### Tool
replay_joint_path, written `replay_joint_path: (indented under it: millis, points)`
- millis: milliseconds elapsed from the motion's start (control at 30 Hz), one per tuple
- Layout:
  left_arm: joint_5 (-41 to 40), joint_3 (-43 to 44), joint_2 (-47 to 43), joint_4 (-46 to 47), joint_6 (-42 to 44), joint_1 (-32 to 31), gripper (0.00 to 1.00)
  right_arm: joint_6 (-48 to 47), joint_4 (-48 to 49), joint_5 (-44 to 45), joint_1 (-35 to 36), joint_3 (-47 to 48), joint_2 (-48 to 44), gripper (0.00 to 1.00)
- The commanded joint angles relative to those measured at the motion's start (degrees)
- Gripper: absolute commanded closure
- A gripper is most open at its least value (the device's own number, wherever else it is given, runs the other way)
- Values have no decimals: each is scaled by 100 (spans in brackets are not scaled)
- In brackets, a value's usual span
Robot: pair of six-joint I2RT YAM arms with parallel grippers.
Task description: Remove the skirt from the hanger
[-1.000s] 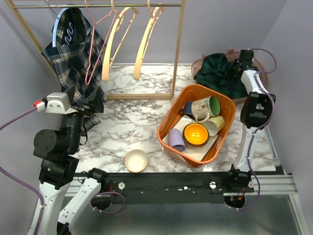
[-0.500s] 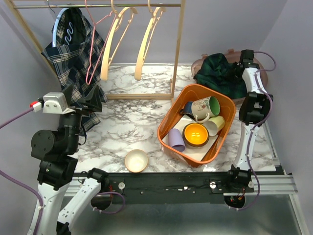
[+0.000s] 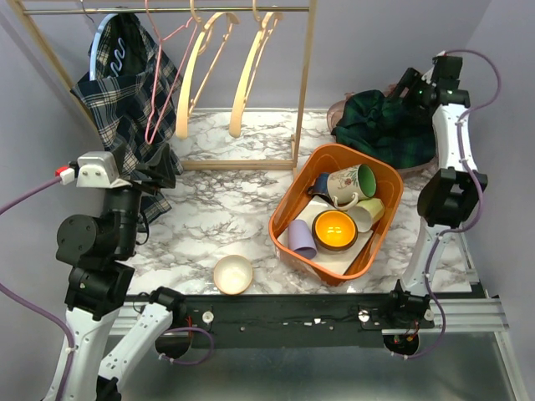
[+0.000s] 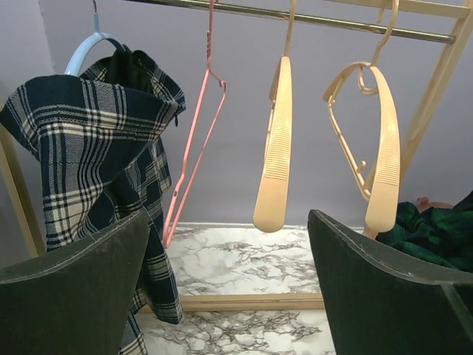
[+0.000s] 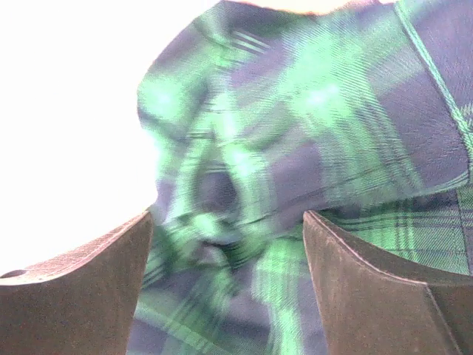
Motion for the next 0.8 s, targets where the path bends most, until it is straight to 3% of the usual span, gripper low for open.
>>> replay_joint_path:
  millis: [0,100,333,600,767]
  points:
    - [-342,151,55,-121,-133,46,1,-417,324,-1008,0,-316,-555,15]
    - [-483,160,152,-226,-125,46,1,-830,386,-1702,158,-457,-687,17]
    - [-519,195,214,-323,-186,46,1,-2052,9,-1774,905,-818,-872,19]
    - [-553,142,135,-341,-134,46,1,-2755,-511,-703,1318,-1011,-775,19]
    - [-589,89,126,-270,-134,46,1,-3010,-827,-535,1424,-1012,-653,22]
